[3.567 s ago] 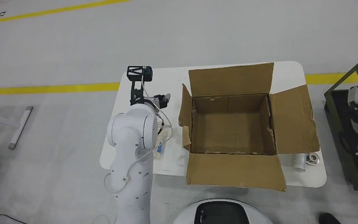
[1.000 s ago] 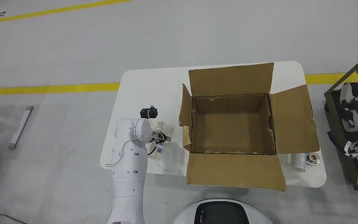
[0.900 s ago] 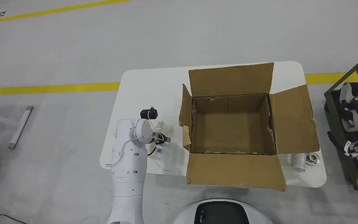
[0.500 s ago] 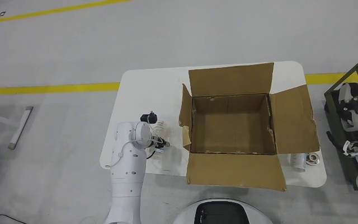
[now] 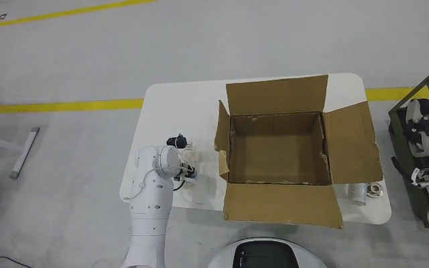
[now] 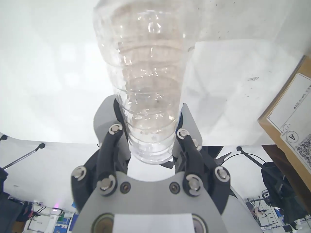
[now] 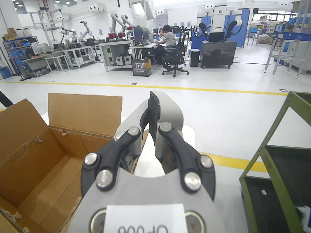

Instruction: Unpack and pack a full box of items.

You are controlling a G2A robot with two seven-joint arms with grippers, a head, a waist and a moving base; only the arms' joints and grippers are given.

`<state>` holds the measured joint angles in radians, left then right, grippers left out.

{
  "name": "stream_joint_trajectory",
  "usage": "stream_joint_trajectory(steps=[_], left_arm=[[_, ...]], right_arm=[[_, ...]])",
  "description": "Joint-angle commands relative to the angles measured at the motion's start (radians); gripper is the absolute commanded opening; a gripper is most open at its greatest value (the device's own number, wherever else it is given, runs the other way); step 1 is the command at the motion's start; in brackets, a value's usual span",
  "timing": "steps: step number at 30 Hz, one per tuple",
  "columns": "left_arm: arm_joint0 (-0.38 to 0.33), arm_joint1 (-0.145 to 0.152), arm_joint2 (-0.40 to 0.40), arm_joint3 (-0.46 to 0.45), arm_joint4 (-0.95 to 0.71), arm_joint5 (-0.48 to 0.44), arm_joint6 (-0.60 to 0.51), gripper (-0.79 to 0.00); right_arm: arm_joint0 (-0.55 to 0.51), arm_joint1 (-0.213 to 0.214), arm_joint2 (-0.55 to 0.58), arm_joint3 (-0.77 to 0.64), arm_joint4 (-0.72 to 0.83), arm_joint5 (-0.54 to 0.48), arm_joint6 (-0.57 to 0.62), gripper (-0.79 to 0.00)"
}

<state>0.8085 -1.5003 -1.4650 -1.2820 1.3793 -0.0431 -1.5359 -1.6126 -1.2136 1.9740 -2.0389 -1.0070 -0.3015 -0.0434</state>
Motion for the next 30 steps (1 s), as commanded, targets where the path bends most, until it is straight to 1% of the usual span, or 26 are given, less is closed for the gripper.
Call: stream_joint_trajectory(steps=[1,4,7,12,16,20,24,30], left_arm=[[0.003,0.005,-0.003,-0.027,-0.003,0.011,0.0,-0.785],[0.004,0.013,-0.007,-0.069,-0.012,0.021,0.0,-0.785],[0.005,0.021,-0.017,-0.13,-0.028,0.039,0.0,-0.785],[-0.003,0.036,-0.048,-0.277,-0.044,0.076,0.0,-0.785],[-0.042,0.049,-0.083,-0.388,-0.086,0.101,0.0,-0.785],[-0.104,0.06,-0.092,-0.454,-0.168,0.141,0.0,-0.785],[-0.168,0.07,-0.059,-0.502,-0.277,0.168,0.0,-0.785],[-0.259,0.09,0.046,-0.535,-0.459,0.215,0.0,-0.785]], right_arm=[[0.0,0.0,0.0,-0.001,0.001,-0.001,0.001,-0.785],[0.002,0.001,-0.001,-0.003,0.002,-0.001,0.001,-0.785],[0.001,0.001,-0.002,-0.006,0.004,-0.001,0.001,-0.785],[0.003,0.001,-0.001,-0.008,0.007,0.003,-0.002,-0.785],[0.0,0.001,-0.003,-0.014,0.009,0.004,-0.002,-0.785],[-0.006,0.0,-0.009,-0.018,0.007,0.007,-0.006,-0.785],[-0.015,-0.001,-0.012,-0.022,0.007,0.011,-0.012,-0.785],[-0.03,-0.002,-0.005,-0.028,0.01,0.018,-0.02,-0.785]])
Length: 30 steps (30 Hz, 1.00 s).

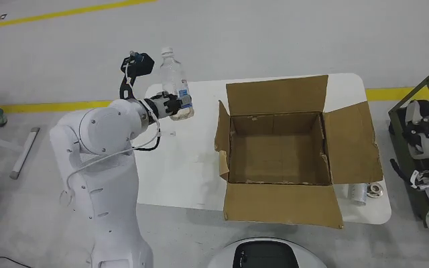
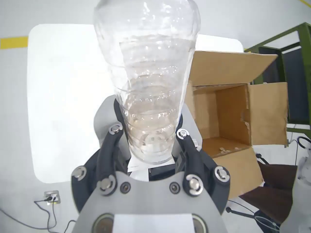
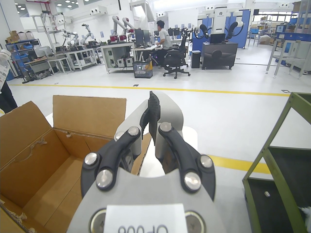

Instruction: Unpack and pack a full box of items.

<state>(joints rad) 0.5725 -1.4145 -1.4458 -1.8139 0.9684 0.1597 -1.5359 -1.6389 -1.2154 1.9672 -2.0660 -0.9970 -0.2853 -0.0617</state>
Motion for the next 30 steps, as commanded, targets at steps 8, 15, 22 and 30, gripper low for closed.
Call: stream_joint_trajectory(steps=[8,15,22,30], left_arm=[[-0.132,0.033,0.182,0.025,-0.334,0.088,0.0,-0.785],[-0.145,0.064,0.316,0.085,-0.513,0.125,0.0,-0.785],[-0.132,0.077,0.347,0.1,-0.532,0.125,0.0,-0.785],[-0.115,0.078,0.343,0.107,-0.534,0.126,0.025,-0.785]], right_arm=[[-0.032,-0.003,0.015,-0.01,0.003,0.01,-0.013,-0.785],[-0.053,-0.005,0.031,-0.014,0.014,0.018,-0.022,-0.785],[-0.061,-0.007,0.035,-0.018,0.021,0.02,-0.023,-0.785],[-0.055,-0.007,0.029,-0.035,0.022,0.01,-0.017,-0.785]])
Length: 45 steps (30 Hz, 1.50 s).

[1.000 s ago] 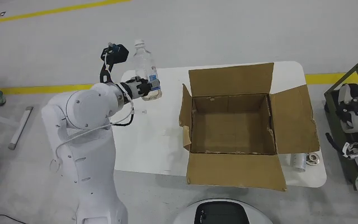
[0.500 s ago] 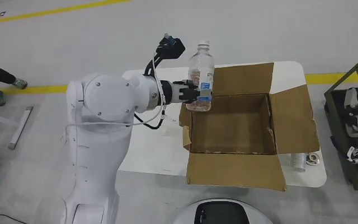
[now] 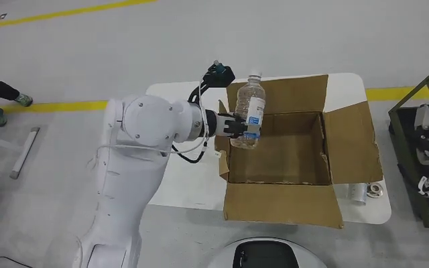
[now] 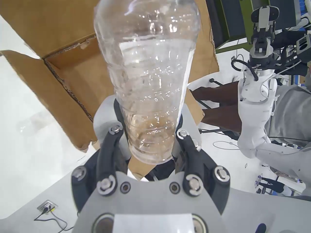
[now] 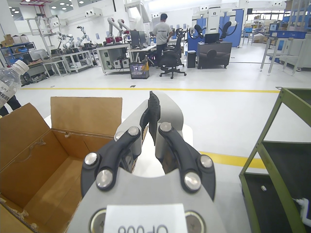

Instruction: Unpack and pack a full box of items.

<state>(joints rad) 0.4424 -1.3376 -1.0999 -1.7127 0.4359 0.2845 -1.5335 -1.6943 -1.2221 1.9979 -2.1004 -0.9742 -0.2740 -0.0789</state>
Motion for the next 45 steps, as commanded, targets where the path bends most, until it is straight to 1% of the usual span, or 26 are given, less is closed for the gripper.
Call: stream_joint_trajectory(steps=[1,4,7,11,18,21,24,27,32,35,38,43,45], left_arm=[[0.026,0.003,-0.006,0.005,0.0,-0.003,0.033,-0.785],[0.038,0.012,-0.011,0.008,0.042,0.021,0.029,-0.785],[0.044,0.02,-0.008,0.038,0.074,0.036,0.034,-0.785],[0.047,0.03,0.004,0.077,0.095,0.038,0.036,-0.785],[0.05,0.054,0.033,0.138,0.199,0.037,0.034,-0.785],[0.048,0.06,0.033,0.146,0.193,0.037,0.035,-0.785],[0.04,0.062,0.034,0.145,0.136,0.049,0.047,-0.785],[0.012,0.053,0.062,0.128,0.026,0.063,0.061,-0.785],[-0.07,0.027,0.167,0.147,-0.106,0.099,0.097,-0.785],[-0.098,0.011,0.232,0.192,-0.156,0.122,0.12,-0.785],[-0.119,-0.006,0.317,0.262,-0.171,0.151,0.149,-0.785],[-0.142,-0.022,0.407,0.326,-0.195,0.172,0.17,-0.785],[-0.152,-0.024,0.426,0.34,-0.194,0.173,0.171,-0.785]], right_arm=[[0.001,0.0,-0.003,-0.001,-0.001,-0.003,0.001,-0.785],[0.003,0.0,-0.011,-0.002,-0.004,-0.005,0.003,-0.785],[0.007,-0.001,-0.019,-0.004,-0.006,-0.005,0.007,-0.785],[0.012,-0.001,-0.025,-0.005,-0.011,-0.006,0.008,-0.785],[0.017,-0.001,-0.029,-0.001,-0.015,-0.004,0.012,-0.785],[0.02,-0.001,-0.031,0.0,-0.017,-0.003,0.013,-0.785],[0.023,-0.001,-0.033,0.003,-0.018,-0.003,0.013,-0.785],[0.026,-0.001,-0.029,0.004,-0.017,0.0,0.015,-0.785],[0.036,0.0,0.003,0.002,0.0,0.014,0.016,-0.785],[0.039,0.001,0.024,0.003,0.009,0.019,0.018,-0.785],[0.037,0.001,0.044,0.004,0.02,0.02,0.02,-0.785],[0.026,0.0,0.059,0.002,0.029,0.018,0.018,-0.785],[0.022,0.0,0.06,0.001,0.03,0.017,0.017,-0.785]])
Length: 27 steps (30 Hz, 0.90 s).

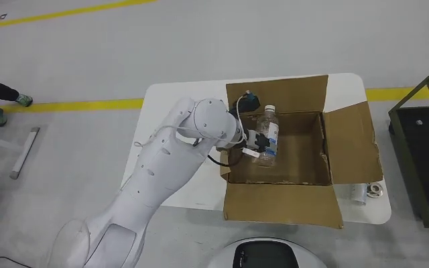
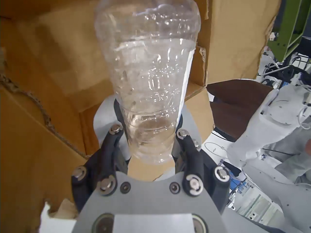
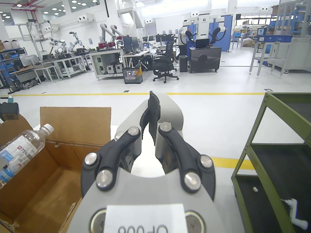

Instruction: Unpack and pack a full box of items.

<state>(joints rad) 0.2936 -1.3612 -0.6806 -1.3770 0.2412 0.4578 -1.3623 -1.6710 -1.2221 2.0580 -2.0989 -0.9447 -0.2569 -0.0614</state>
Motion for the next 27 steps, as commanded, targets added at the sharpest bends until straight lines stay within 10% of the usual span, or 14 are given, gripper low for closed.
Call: stream_joint_trajectory(steps=[1,17,27], left_arm=[[-0.003,0.0,0.007,0.004,0.001,0.0,0.0,-0.785],[0.016,-0.001,0.023,-0.028,0.021,0.013,0.024,-0.785],[-0.035,-0.042,0.206,0.028,-0.009,0.124,0.123,-0.785]], right_arm=[[-0.004,-0.001,0.001,0.0,0.001,-0.001,-0.001,-0.785],[-0.006,-0.002,-0.016,-0.006,0.006,-0.021,-0.003,-0.785],[-0.006,-0.003,-0.023,-0.003,0.007,-0.027,-0.004,-0.785]])
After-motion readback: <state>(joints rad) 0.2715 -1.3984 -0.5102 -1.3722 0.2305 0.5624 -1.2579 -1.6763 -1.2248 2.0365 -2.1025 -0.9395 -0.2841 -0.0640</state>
